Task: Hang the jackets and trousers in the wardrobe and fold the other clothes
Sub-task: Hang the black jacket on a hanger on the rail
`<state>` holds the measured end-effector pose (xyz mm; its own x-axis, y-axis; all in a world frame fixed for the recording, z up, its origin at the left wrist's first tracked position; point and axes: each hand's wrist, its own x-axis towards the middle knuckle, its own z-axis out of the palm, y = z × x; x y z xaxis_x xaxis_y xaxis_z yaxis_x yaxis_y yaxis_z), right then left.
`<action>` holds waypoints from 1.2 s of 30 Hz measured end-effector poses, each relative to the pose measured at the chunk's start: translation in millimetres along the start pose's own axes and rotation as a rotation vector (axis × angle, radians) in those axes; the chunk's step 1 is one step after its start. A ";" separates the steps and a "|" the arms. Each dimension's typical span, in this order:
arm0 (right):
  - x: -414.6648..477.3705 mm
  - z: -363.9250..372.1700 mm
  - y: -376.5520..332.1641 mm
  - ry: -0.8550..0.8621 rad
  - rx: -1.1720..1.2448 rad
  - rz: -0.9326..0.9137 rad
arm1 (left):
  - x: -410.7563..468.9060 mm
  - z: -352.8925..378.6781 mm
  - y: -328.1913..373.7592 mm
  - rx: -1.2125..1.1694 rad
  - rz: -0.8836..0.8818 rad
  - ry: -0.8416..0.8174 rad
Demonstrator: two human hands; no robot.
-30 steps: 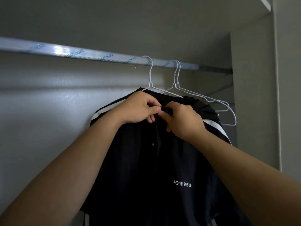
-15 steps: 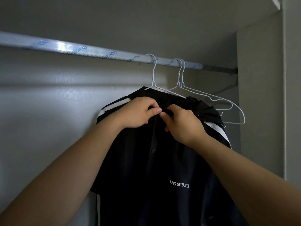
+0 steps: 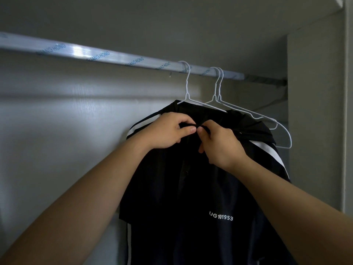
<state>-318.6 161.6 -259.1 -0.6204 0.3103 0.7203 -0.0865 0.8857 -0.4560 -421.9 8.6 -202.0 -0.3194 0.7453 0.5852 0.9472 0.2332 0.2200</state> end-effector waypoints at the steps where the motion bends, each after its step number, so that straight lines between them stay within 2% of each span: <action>1: -0.4 0.3 -0.6 -0.002 -0.007 -0.008 | -0.5 0.1 0.8 0.002 0.006 0.000; 6: -0.7 1.3 -0.5 0.018 -0.051 -0.015 | 0.3 1.6 4.1 0.044 0.023 0.042; 10: -0.3 2.2 1.7 0.034 -0.098 0.000 | 3.2 2.7 4.6 0.176 0.035 0.058; 15: 0.6 5.1 2.6 0.027 -0.102 0.014 | 4.2 -0.8 4.7 0.052 -0.016 0.009; 23: 0.6 9.2 8.9 0.036 -0.092 0.022 | 5.6 -1.5 4.1 0.072 -0.025 -0.016; 27: -0.4 10.2 9.4 0.041 -0.086 0.027 | 5.4 1.2 5.4 0.211 0.034 0.040; 36: -15.7 18.7 11.0 0.112 -0.012 -0.005 | 7.6 7.9 6.0 0.291 0.043 0.105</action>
<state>-324.3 160.0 -285.2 -0.5292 0.3421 0.7765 -0.0793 0.8912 -0.4466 -418.4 20.6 -202.4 -0.2657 0.6935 0.6696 0.9233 0.3830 -0.0302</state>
